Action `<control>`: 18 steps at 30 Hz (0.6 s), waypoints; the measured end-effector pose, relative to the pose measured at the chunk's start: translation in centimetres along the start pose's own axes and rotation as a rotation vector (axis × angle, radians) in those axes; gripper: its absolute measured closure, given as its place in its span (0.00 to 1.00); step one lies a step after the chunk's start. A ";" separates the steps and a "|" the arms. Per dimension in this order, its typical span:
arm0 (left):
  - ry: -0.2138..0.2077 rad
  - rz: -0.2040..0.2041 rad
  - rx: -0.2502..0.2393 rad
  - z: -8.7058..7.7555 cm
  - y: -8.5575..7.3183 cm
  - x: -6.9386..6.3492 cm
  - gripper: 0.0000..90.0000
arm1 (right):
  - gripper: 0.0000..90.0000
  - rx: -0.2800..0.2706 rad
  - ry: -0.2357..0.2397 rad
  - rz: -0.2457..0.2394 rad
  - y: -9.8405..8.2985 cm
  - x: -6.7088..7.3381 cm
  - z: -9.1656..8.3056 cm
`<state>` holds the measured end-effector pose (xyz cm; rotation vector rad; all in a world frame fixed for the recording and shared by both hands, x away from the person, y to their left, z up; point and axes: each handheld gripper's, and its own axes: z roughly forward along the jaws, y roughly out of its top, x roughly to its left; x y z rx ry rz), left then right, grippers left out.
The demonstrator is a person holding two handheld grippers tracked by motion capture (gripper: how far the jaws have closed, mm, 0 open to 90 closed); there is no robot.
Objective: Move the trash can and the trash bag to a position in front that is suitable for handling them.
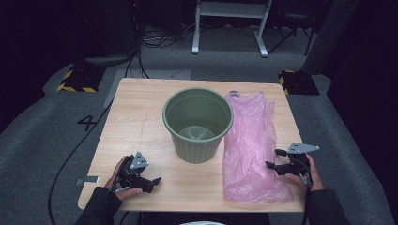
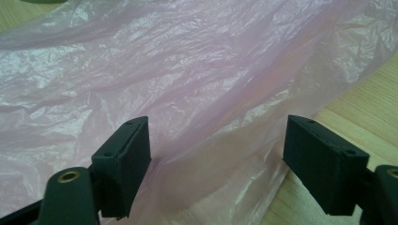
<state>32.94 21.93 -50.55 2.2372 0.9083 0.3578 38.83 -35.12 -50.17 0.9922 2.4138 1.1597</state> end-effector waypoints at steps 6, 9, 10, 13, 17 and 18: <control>0.006 -0.009 0.001 0.0 0.0 -0.1 0.00 | 0.30 -0.010 0.012 -0.018 0.1 0.2 0.1; 0.006 -0.009 0.000 0.0 0.0 -0.1 0.00 | 0.30 -0.014 0.020 -0.022 0.2 0.3 0.2; 0.008 -0.007 0.002 0.0 0.0 -0.1 0.00 | 0.31 -0.006 0.018 -0.036 0.3 0.6 0.3; 0.006 -0.009 0.003 0.0 0.1 -0.1 0.00 | 0.31 0.003 0.012 -0.053 0.3 0.8 0.4; 0.005 -0.011 -0.003 0.3 0.3 -0.3 0.00 | 0.33 0.017 0.005 -0.066 0.3 1.1 0.5; 0.006 -0.012 0.000 0.3 0.3 -0.3 0.00 | 0.33 0.020 0.001 -0.071 0.3 1.2 0.6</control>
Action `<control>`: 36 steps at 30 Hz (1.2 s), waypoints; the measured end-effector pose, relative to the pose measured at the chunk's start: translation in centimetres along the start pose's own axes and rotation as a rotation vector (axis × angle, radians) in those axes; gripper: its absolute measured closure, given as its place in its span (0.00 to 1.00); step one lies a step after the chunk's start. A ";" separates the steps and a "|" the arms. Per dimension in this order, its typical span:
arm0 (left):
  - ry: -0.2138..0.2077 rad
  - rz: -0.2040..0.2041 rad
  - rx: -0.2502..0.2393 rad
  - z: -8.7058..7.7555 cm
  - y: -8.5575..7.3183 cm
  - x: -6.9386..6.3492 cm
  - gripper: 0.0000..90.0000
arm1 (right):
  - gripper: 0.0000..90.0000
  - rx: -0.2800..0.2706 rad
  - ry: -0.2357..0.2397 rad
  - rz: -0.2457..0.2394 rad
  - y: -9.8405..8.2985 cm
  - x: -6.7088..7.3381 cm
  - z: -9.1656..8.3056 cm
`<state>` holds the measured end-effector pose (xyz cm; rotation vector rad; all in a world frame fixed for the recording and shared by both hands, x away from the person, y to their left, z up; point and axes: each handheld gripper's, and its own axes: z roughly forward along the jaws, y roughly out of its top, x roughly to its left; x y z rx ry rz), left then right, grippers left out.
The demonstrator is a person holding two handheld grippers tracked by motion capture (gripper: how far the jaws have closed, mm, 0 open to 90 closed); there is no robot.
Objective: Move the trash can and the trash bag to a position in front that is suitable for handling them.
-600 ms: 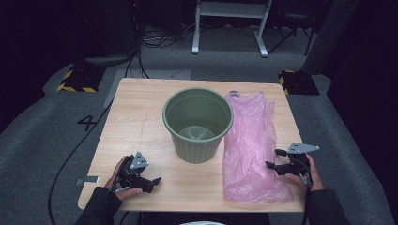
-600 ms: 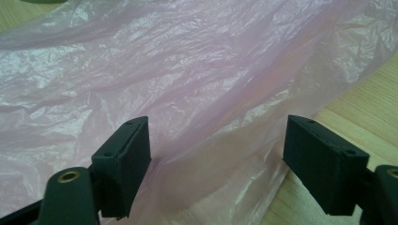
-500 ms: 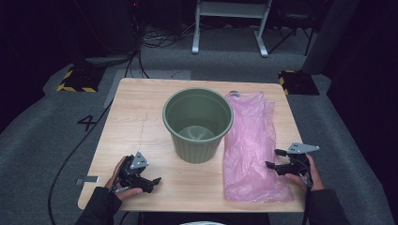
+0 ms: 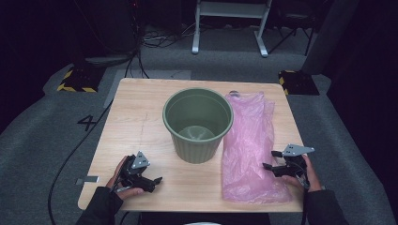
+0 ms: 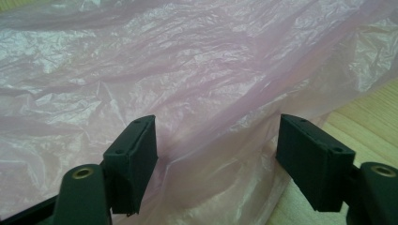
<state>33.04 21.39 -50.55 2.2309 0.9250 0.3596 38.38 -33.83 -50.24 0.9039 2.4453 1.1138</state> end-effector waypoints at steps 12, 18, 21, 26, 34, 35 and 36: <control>-0.015 0.018 0.002 1.7 1.8 -0.8 0.00 | 0.38 -0.001 0.009 0.013 0.0 0.9 0.0; -0.017 0.016 0.001 3.1 3.3 -1.1 0.00 | 0.38 -0.001 0.012 0.004 0.0 1.7 0.0; -0.017 0.011 0.002 3.5 3.7 -1.1 0.00 | 0.38 -0.001 0.013 0.006 0.0 1.9 -0.1; -0.005 0.006 0.002 4.8 5.1 -0.8 0.00 | 0.37 -0.002 0.012 0.005 -0.1 2.1 -0.1; 0.006 0.002 0.003 6.0 6.5 -0.8 0.00 | 0.37 -0.001 0.008 0.007 -0.1 2.2 -0.2; 0.009 0.002 0.003 6.2 6.6 -0.8 0.00 | 0.37 -0.001 0.006 0.009 -0.1 2.2 -0.2; 0.019 -0.004 0.005 6.5 7.1 -0.7 0.00 | 0.36 0.000 0.005 0.010 -0.1 2.2 -0.2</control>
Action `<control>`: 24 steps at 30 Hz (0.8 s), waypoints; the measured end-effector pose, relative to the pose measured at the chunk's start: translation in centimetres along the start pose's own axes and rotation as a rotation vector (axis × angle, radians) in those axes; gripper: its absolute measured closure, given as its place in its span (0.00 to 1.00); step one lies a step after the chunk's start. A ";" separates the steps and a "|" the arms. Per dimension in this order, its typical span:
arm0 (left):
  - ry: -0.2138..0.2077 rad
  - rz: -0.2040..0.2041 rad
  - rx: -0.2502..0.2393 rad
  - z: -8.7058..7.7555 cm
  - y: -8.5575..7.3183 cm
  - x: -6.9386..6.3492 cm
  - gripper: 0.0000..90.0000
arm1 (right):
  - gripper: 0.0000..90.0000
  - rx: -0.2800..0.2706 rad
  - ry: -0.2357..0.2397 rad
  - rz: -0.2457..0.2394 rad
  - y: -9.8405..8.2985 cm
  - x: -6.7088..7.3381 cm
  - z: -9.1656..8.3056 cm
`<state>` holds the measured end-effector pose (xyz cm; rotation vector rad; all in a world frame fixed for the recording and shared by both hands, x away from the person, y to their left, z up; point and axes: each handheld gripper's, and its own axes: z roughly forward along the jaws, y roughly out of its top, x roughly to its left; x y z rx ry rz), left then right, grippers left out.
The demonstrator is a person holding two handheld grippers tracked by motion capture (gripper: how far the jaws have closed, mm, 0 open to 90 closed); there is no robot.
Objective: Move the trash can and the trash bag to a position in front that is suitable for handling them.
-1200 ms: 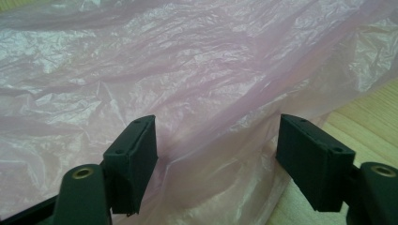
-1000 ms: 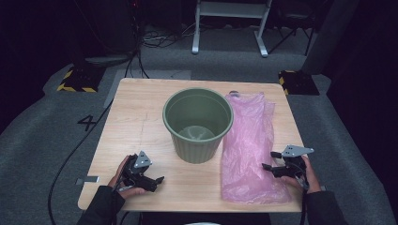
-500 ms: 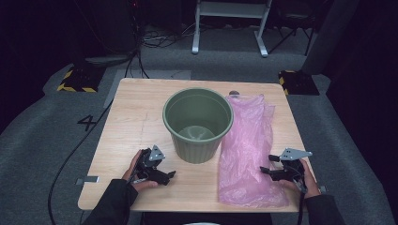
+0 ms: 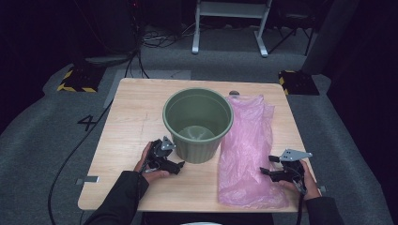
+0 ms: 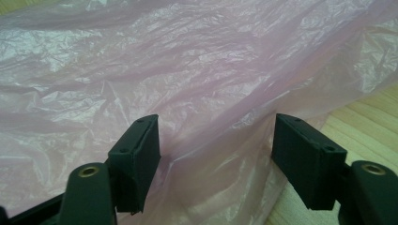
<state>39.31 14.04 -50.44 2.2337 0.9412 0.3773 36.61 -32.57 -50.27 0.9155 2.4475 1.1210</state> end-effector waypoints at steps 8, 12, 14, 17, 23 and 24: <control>0.019 -0.032 -0.001 1.5 1.6 -0.1 0.00 | 0.36 0.001 0.003 0.001 0.0 0.0 0.0; 0.025 -0.043 -0.001 2.4 2.6 -0.2 0.00 | 0.35 0.000 0.008 -0.001 0.0 0.0 0.0; 0.026 -0.046 -0.001 2.7 2.9 -0.2 0.00 | 0.34 0.002 0.021 -0.013 0.0 0.0 0.0; 0.039 -0.040 0.001 3.4 3.8 -0.3 0.00 | 0.30 0.008 0.042 -0.026 0.1 0.1 0.1; 0.044 -0.045 -0.003 3.7 4.0 -0.5 0.02 | 0.27 0.010 0.029 -0.030 0.1 0.2 0.2; 0.038 -0.059 -0.015 3.4 3.8 -0.7 0.04 | 0.26 0.011 0.022 -0.028 0.1 0.2 0.2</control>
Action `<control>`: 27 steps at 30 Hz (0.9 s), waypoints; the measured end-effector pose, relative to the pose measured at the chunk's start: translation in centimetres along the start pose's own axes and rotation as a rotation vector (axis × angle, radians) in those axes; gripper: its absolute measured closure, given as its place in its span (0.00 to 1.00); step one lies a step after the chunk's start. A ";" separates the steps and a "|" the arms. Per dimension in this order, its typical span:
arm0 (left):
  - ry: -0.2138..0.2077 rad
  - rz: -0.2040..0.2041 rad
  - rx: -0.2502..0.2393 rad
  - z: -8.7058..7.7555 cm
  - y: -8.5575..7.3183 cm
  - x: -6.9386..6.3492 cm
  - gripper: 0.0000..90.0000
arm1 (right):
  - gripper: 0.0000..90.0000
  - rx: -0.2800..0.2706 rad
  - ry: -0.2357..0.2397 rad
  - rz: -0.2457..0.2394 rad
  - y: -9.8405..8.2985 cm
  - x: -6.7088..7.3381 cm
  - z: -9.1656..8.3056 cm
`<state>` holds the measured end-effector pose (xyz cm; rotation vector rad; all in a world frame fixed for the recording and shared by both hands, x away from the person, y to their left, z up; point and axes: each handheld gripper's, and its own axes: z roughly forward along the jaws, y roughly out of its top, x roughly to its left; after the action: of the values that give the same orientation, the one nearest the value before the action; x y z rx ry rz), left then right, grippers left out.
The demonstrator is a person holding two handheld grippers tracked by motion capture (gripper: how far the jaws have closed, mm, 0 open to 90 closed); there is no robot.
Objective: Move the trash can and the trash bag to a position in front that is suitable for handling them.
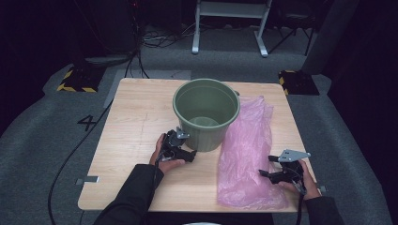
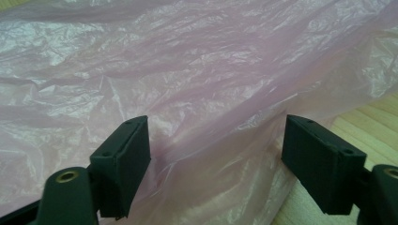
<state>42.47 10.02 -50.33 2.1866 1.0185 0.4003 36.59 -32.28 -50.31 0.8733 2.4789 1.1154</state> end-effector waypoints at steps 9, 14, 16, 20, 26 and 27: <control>-0.110 0.034 0.000 -1.4 -0.6 -1.4 0.17 | 0.24 0.004 -0.014 0.006 0.1 0.1 0.2; -0.154 0.080 -0.013 -2.5 -0.6 -2.9 0.17 | 0.24 0.003 -0.022 0.003 0.4 0.4 0.4; -0.158 0.081 -0.043 -3.1 -0.6 -3.7 0.17 | 0.24 0.004 -0.021 0.005 0.5 0.5 0.5; -0.188 0.120 -0.058 -3.7 -0.2 -5.3 0.17 | 0.24 0.009 -0.019 0.011 0.6 0.6 0.6; -0.224 0.208 -0.076 -4.7 0.2 -8.4 0.17 | 0.24 0.009 -0.020 0.011 0.9 1.0 0.9; -0.235 0.213 -0.078 -4.8 0.2 -8.8 0.17 | 0.24 0.010 -0.020 0.013 0.9 1.1 0.9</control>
<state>34.35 5.35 -46.73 2.2163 0.6361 0.2662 36.58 -30.59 -50.27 0.8999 2.4680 1.0934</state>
